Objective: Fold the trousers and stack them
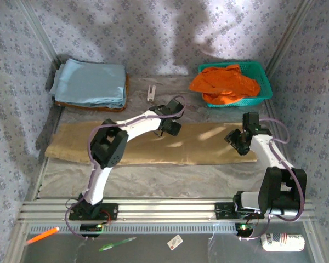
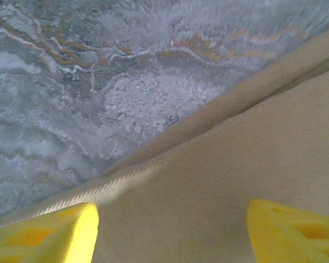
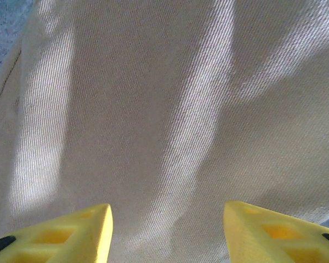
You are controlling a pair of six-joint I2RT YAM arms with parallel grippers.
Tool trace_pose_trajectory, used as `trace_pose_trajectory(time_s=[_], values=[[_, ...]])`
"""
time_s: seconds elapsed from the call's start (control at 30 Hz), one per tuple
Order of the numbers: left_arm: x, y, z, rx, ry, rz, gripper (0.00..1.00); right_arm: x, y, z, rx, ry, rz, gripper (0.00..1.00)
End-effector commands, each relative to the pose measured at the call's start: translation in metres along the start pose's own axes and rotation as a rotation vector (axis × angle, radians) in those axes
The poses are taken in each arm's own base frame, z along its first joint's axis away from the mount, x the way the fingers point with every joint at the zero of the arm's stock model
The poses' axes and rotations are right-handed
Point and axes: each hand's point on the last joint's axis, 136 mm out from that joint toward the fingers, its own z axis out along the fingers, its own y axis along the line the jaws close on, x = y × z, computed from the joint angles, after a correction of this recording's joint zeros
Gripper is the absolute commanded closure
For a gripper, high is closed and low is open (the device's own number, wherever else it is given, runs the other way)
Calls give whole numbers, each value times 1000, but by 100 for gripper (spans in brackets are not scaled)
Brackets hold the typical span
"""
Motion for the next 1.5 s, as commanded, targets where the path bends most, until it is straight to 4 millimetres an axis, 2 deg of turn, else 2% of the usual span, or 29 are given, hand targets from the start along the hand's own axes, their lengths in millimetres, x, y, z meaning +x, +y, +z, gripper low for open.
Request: trace_pose_trajectory(time_s=[0.0, 0.13, 0.3, 0.4, 0.5, 0.63, 0.77, 0.97, 1.07, 1.23, 1.33, 1.37, 1.47], values=[[-18, 12, 3, -46, -13, 145, 28, 6, 4, 0, -44, 16, -27, 43], [-24, 11, 16, -62, -21, 193, 29, 10, 2, 5, -47, 31, -39, 43], [-28, 10, 23, -74, -33, 233, 44, 13, -1, 11, -41, 49, -46, 43], [-27, 9, 26, -70, -34, 242, 61, 12, -1, 12, -43, 52, -45, 43], [-23, 4, 26, -37, -34, 244, 74, 12, -1, 11, -40, 52, -44, 43], [-21, 6, 24, -33, -42, 250, 100, 10, -3, 10, -36, 48, -35, 44], [-25, 12, 16, -50, -57, 255, 100, 9, -6, 10, -33, 46, -29, 44], [-43, 24, -14, -86, -142, 249, 100, 11, -11, 13, -27, 51, -17, 44], [-48, 30, -23, -104, -171, 245, 100, 13, -12, 14, -28, 55, -16, 44], [-54, 40, -27, -133, -190, 232, 100, 13, -13, 14, -28, 54, -14, 44], [-55, 34, -22, -93, -169, 258, 100, 14, -13, 15, -32, 57, -13, 44], [-53, 32, -17, -83, -147, 278, 95, 15, -13, 16, -35, 58, -13, 44], [-46, 26, -3, -53, -115, 349, 68, 17, -13, 17, -40, 66, -13, 44]])
